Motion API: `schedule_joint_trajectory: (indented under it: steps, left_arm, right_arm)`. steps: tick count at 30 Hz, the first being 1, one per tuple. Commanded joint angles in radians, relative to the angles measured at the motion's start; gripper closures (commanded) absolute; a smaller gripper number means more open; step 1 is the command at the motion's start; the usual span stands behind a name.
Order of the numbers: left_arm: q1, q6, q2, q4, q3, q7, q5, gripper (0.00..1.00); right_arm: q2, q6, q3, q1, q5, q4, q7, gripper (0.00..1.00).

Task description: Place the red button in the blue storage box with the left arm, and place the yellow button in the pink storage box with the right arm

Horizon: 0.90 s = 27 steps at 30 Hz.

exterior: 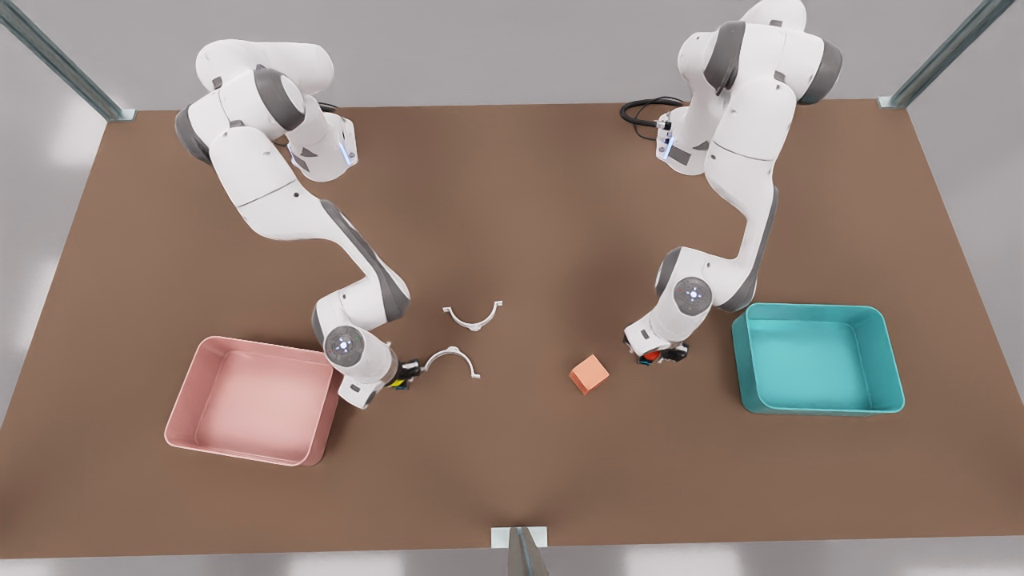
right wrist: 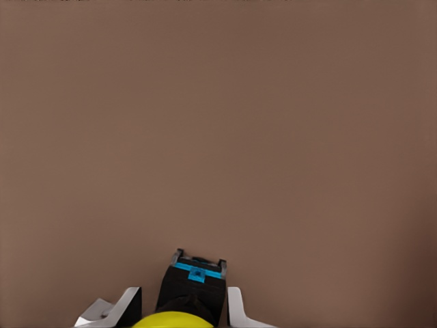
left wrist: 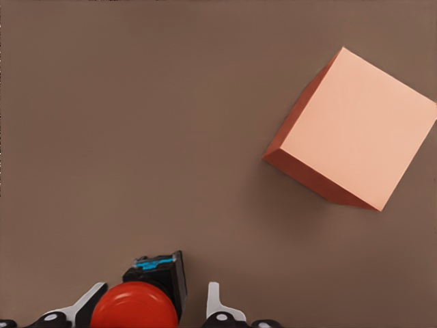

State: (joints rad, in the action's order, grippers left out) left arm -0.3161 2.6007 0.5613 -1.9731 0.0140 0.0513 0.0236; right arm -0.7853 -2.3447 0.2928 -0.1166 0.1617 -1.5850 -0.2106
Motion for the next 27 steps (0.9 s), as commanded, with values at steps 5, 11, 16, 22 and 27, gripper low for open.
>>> schedule_joint_trajectory:
  steps: [5, 11, 16, 22, 27]
  left_arm:
    - [0.002, 0.018, -0.011, -0.001, 0.0, -0.002, 0.001, 0.43]
    - [0.003, 0.001, -0.069, 0.0, -0.008, -0.005, 0.002, 0.48]
    - [0.189, -0.284, -0.317, 0.003, -0.012, 0.275, -0.007, 0.48]
    - [0.452, -0.349, -0.328, 0.008, -0.014, 0.777, -0.134, 0.5]
    - [0.532, -0.344, -0.19, 0.069, -0.016, 0.915, -0.191, 0.48]
  right_arm:
    - [0.004, -0.005, 0.0, -0.003, 0.001, 0.007, -0.021, 0.51]
    - [0.141, 0.107, 0.002, 0.034, 0.001, 0.068, 0.066, 0.51]
    - [0.231, 0.171, 0.005, 0.175, 0.001, 0.0, 0.237, 0.51]
    - [0.242, 0.167, 0.005, 0.313, 0.001, -0.036, 0.438, 0.51]
    - [0.15, 0.111, -0.014, 0.348, 0.01, 0.008, 0.508, 0.19]
